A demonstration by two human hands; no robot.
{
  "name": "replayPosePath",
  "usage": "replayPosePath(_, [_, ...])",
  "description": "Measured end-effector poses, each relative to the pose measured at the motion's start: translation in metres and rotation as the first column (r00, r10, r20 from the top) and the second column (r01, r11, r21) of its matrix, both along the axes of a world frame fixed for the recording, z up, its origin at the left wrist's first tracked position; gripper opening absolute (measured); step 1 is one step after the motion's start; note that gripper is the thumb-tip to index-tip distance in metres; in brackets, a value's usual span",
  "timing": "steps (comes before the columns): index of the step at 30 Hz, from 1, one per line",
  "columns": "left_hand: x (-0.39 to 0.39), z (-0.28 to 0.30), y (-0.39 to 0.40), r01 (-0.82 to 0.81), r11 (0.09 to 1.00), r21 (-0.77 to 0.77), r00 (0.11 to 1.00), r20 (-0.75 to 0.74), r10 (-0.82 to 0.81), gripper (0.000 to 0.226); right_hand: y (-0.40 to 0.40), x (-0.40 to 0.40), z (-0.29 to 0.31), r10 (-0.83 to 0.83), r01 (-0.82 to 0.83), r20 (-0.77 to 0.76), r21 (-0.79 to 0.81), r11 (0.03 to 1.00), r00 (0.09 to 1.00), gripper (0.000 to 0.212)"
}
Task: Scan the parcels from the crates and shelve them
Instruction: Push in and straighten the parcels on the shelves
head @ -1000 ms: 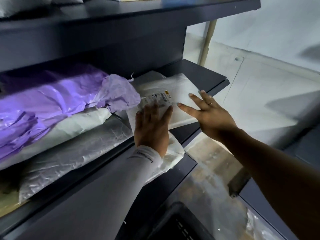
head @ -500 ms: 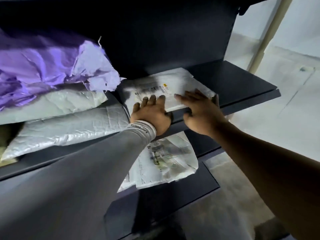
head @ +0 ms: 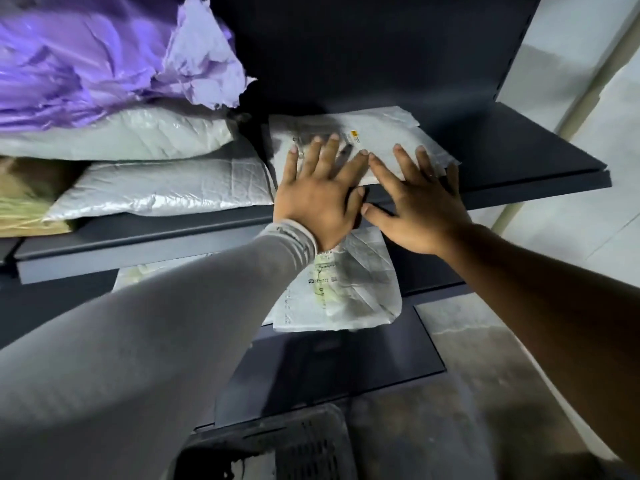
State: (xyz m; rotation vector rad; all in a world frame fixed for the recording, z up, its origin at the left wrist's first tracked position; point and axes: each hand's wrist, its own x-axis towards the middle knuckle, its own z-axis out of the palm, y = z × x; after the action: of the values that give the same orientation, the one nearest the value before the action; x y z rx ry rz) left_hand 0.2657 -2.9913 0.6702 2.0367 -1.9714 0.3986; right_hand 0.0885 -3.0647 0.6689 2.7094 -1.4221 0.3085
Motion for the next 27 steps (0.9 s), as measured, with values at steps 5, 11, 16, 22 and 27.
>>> replayPosePath(5, [-0.010, -0.016, 0.048, 0.053, 0.998, -0.040, 0.999, -0.011, -0.053, 0.067, 0.040, -0.014, -0.010, 0.133, -0.118, 0.073, -0.187, 0.975, 0.988, 0.080])
replayPosePath(11, [-0.016, -0.060, 0.095, 0.033, 0.999, -0.014, 0.997, -0.066, -0.034, 0.074, 0.082, -0.032, -0.061, 0.250, -0.225, 0.107, -0.206, 0.952, 0.962, 0.078])
replayPosePath(16, [-0.018, -0.124, 0.111, -0.003, 1.000, 0.010, 0.994, -0.109, 0.004, 0.079, 0.090, -0.029, -0.119, 0.254, -0.218, 0.136, -0.237, 0.947, 0.957, 0.081])
replayPosePath(22, [-0.007, -0.195, 0.101, -0.001, 0.960, 0.279, 0.990, -0.133, 0.039, 0.095, 0.077, -0.014, -0.197, 0.174, -0.173, -0.026, 0.042, 0.984, 0.984, 0.107])
replayPosePath(27, [0.010, -0.227, 0.067, -0.020, 0.923, 0.385, 0.986, -0.144, 0.081, 0.111, 0.060, -0.001, -0.229, 0.061, -0.045, -0.089, 0.174, 0.984, 0.994, 0.112])
